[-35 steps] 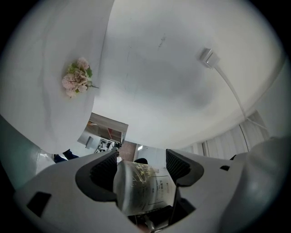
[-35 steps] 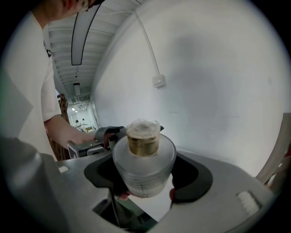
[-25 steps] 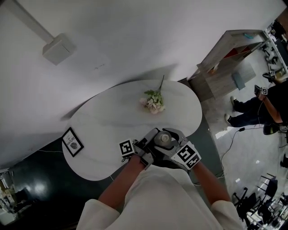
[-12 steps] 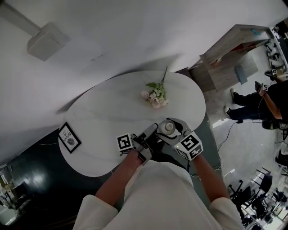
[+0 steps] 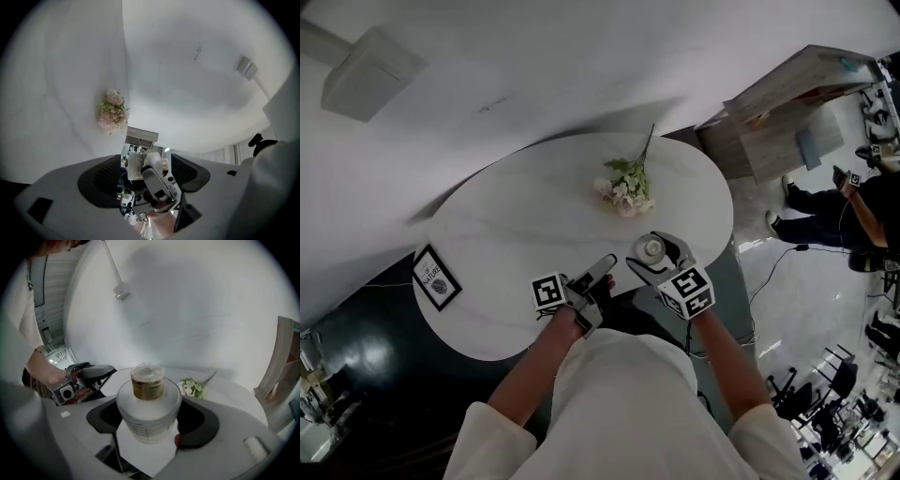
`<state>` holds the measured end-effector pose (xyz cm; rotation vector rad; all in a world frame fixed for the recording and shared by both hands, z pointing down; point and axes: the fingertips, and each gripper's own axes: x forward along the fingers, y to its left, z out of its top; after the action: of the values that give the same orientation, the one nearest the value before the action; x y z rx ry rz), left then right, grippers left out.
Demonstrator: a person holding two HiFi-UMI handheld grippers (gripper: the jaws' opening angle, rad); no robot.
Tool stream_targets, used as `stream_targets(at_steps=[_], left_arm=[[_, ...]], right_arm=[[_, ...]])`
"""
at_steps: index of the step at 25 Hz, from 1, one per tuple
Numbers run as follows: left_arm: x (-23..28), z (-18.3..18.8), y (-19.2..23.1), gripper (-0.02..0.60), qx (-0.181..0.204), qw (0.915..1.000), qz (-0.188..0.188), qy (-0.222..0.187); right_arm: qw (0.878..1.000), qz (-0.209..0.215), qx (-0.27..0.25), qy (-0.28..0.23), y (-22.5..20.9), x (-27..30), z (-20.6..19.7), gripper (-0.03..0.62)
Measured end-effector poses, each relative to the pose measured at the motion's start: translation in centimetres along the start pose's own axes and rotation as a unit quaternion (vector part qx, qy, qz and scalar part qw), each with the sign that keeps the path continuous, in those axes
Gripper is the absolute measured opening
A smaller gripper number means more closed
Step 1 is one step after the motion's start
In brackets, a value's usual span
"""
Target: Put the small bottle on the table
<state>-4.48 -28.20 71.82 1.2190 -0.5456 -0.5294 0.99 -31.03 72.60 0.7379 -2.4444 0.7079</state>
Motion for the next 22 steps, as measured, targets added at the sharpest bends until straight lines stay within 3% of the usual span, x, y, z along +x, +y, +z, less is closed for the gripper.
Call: stream_targets(at_steps=[9,13,22], left_arm=[[-1.1,1.0,3.1,0.33,-0.001,0.9991,0.041,-0.004],[-1.2,2.0,4.3,0.327,0.023,0.9976,0.064,0.009],[-1.0,2.3,5.4,0.307,0.059,0.9946,0.078,0.035]], right_arm=[[0.999,-0.027,0.003,0.044,-3.1,3.8,-4.2,0.347],[0.997,-0.027,-0.01,0.068,-3.7,5.5,-6.0,0.347],[0.995,-0.037,-0.007,0.097,-4.9,7.9,-9.3,0.347]])
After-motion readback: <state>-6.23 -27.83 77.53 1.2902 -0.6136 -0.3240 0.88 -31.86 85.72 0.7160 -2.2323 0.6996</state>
